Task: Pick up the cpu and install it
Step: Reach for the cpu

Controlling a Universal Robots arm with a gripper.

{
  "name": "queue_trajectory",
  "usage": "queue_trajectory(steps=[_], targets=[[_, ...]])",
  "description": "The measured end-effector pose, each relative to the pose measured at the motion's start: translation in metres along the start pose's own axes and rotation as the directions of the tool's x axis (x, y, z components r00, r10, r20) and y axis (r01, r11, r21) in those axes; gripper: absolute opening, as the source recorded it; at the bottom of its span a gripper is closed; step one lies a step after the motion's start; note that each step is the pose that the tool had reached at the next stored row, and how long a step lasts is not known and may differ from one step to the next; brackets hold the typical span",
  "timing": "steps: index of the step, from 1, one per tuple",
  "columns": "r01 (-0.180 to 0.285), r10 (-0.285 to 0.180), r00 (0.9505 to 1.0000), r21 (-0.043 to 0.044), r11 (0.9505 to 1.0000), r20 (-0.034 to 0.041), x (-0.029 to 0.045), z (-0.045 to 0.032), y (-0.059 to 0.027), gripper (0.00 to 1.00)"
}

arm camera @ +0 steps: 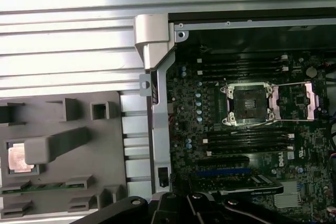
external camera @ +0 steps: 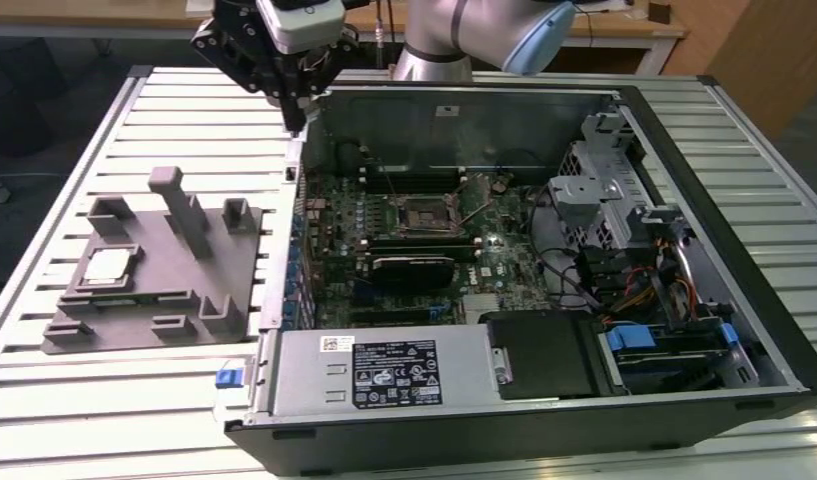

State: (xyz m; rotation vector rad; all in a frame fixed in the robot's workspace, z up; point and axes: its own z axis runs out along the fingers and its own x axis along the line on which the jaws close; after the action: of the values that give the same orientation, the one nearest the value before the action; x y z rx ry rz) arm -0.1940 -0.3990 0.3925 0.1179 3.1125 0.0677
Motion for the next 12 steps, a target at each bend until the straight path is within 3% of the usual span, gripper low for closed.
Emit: queue_trajectory(steps=[12], targets=[[0.000, 0.000, 1.0000, 0.0000, 1.0000, 0.0000, 0.0097, 0.0000, -0.0007, 0.11]])
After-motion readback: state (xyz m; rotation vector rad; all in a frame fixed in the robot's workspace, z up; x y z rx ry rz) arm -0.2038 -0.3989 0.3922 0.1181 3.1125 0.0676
